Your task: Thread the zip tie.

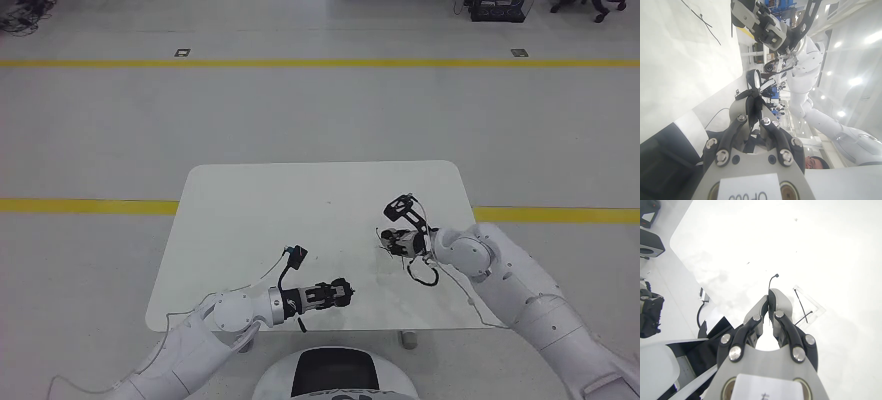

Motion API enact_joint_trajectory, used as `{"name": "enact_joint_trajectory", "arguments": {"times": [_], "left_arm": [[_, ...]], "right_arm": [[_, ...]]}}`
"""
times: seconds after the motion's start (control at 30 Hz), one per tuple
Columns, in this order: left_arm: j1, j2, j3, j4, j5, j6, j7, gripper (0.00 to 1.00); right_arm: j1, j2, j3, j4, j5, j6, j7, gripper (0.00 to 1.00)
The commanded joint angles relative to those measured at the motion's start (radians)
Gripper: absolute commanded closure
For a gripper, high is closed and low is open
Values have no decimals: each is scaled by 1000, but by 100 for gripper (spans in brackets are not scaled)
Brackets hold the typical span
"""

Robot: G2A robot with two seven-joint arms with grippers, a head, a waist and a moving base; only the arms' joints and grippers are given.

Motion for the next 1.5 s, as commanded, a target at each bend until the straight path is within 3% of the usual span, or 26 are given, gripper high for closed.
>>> {"name": "enact_joint_trajectory", "arguments": {"times": [0.0, 0.07, 0.2, 0.33, 0.47, 0.63, 0.73, 1.1, 1.17, 1.23, 1.37, 1.47], "left_arm": [[0, 0, 0, 0, 0, 0, 0, 100], [0, 0, 0, 0, 0, 0, 0, 100], [0, 0, 0, 0, 0, 0, 0, 100], [0, 0, 0, 0, 0, 0, 0, 100], [0, 0, 0, 0, 0, 0, 0, 100], [0, 0, 0, 0, 0, 0, 0, 100], [0, 0, 0, 0, 0, 0, 0, 100], [0, 0, 0, 0, 0, 0, 0, 100], [-4, -1, 6, -11, 18, 33, 15, 100], [-9, 0, 9, -36, 63, 108, 41, 100], [22, 10, 10, -177, 163, 299, 115, 100], [57, 19, 0, -261, 207, 406, 169, 100]], "right_arm": [[0, 0, 0, 0, 0, 0, 0, 100], [-5, -1, 1, 0, 2, 1, -16, 100], [-68, 0, 43, -37, 71, 0, -223, 100], [-189, 16, 101, -118, 86, 0, -478, 100], [-306, 34, 120, -207, 127, 0, -676, 100], [-380, 57, 106, -245, 124, 0, -826, 100], [-390, 66, 76, -259, 149, 0, -863, 100], [-390, 66, 76, -259, 149, 0, -863, 100], [-393, 64, 76, -262, 159, 0, -870, 100], [-405, 61, 70, -285, 169, 0, -900, 100], [-456, 64, 44, -317, 91, 0, -1033, 100], [-477, 69, 16, -307, 38, 0, -1100, 100]]}}
